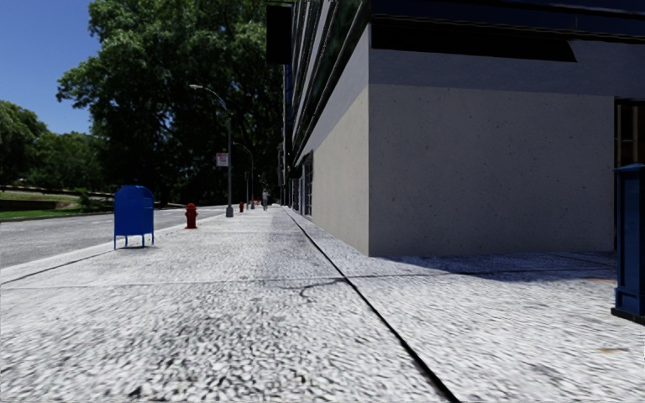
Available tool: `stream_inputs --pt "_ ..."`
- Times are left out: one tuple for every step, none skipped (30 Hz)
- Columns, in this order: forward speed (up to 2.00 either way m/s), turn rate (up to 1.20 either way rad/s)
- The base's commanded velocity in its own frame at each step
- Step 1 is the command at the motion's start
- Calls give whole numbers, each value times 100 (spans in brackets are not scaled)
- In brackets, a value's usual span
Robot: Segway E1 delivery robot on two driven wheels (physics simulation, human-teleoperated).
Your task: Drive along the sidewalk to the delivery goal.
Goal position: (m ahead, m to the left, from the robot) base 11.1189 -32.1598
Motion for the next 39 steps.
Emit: stream_inputs --pt "154 -60" --pt "154 -61" --pt "154 -61" --pt "154 -61" --pt "154 -61" --pt "154 -61" --pt "154 -61" --pt "158 -61" --pt "158 -61" --pt "174 -61" --pt "184 -61" --pt "187 -61" --pt "187 -61" --pt "187 -61" --pt "188 -61" --pt "188 -60" --pt "188 -60" --pt "188 -59" --pt "188 -58" --pt "188 -57" --pt "188 -57" --pt "188 -58" --pt "188 -63" --pt "188 -63" --pt "188 -66" --pt "188 -66" --pt "188 -66" --pt "189 -66" --pt "200 -66" --pt "200 -66" --pt "200 -66" --pt "200 -66" --pt "200 -66" --pt "200 -66" --pt "200 -66" --pt "200 -66" --pt "200 -66" --pt "200 -66" --pt "200 -66"
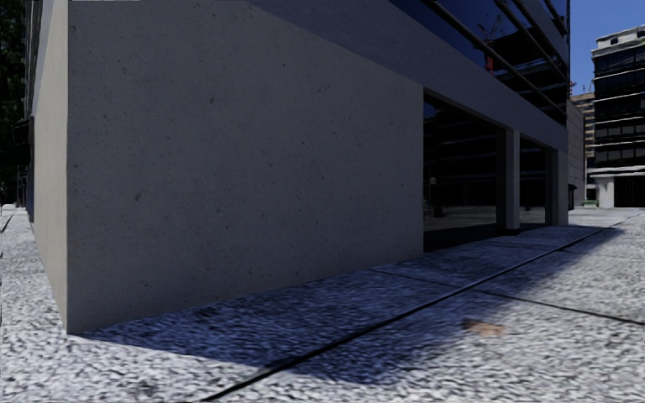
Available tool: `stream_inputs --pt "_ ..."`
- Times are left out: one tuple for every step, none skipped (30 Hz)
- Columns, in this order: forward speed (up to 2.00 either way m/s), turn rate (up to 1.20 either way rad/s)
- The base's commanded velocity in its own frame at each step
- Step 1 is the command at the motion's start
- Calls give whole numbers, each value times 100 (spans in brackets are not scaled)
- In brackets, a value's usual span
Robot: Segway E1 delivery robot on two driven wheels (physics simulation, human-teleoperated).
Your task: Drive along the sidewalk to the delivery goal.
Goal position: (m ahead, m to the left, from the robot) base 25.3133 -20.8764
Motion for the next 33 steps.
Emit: stream_inputs --pt "200 -66" --pt "200 -66" --pt "200 -66" --pt "200 -66" --pt "200 -66" --pt "200 -66" --pt "200 -66" --pt "200 -67" --pt "200 -67" --pt "200 -72" --pt "200 -77" --pt "200 -79" --pt "200 -79" --pt "200 -79" --pt "200 -80" --pt "200 -80" --pt "200 -80" --pt "200 -80" --pt "200 -80" --pt "200 -80" --pt "200 -80" --pt "200 -80" --pt "200 -80" --pt "200 -80" --pt "200 -80" --pt "200 -80" --pt "200 -80" --pt "200 -80" --pt "200 -80" --pt "200 -80" --pt "200 -79" --pt "200 -79" --pt "200 -74"
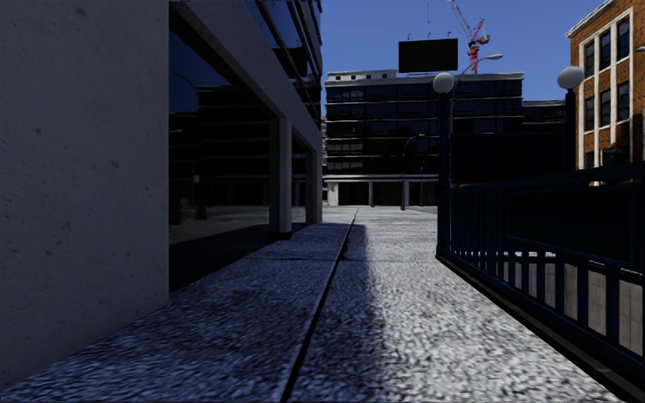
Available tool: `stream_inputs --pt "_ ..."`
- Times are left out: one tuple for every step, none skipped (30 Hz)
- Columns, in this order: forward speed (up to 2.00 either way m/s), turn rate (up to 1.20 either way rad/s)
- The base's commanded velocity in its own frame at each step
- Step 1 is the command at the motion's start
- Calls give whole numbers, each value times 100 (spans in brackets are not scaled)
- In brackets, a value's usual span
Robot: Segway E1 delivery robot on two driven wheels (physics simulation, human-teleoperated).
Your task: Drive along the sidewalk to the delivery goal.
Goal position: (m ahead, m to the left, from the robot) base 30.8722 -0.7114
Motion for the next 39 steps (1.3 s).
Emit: stream_inputs --pt "200 -65" --pt "200 -65" --pt "200 -57" --pt "200 -56" --pt "200 -55" --pt "200 -55" --pt "200 -55" --pt "200 -49" --pt "200 -49" --pt "200 -6" --pt "200 0" --pt "200 0" --pt "200 0" --pt "200 0" --pt "200 0" --pt "200 0" --pt "200 0" --pt "200 0" --pt "200 0" --pt "200 0" --pt "200 0" --pt "200 0" --pt "200 0" --pt "200 0" --pt "200 0" --pt "200 0" --pt "200 0" --pt "200 0" --pt "200 0" --pt "200 0" --pt "200 0" --pt "200 0" --pt "200 0" --pt "200 0" --pt "200 0" --pt "200 0" --pt "200 0" --pt "200 0" --pt "200 0"
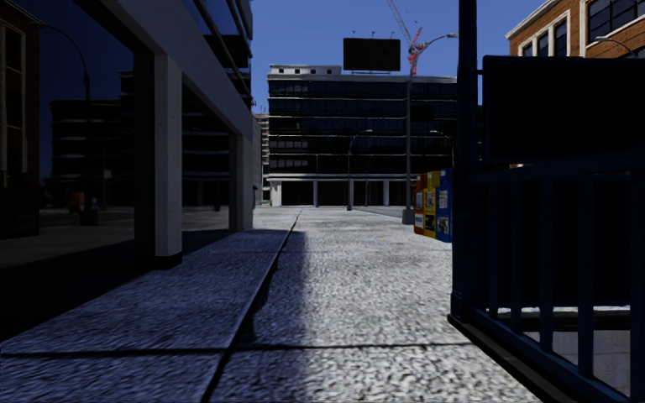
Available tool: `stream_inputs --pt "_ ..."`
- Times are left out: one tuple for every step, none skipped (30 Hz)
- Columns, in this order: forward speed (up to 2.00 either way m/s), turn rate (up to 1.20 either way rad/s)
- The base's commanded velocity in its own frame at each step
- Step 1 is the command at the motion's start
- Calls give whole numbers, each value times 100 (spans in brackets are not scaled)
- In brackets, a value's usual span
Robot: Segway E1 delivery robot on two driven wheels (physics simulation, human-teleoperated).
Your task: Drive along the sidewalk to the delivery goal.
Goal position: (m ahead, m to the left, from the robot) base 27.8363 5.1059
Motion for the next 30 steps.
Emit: stream_inputs --pt "200 0" --pt "200 0" --pt "200 0" --pt "200 0" --pt "200 0" --pt "200 0" --pt "200 0" --pt "200 0" --pt "200 0" --pt "200 0" --pt "200 0" --pt "200 0" --pt "200 0" --pt "200 0" --pt "200 0" --pt "200 0" --pt "200 0" --pt "200 0" --pt "200 0" --pt "200 0" --pt "200 0" --pt "200 0" --pt "200 0" --pt "200 0" --pt "200 0" --pt "200 0" --pt "200 0" --pt "200 0" --pt "200 0" --pt "200 0"
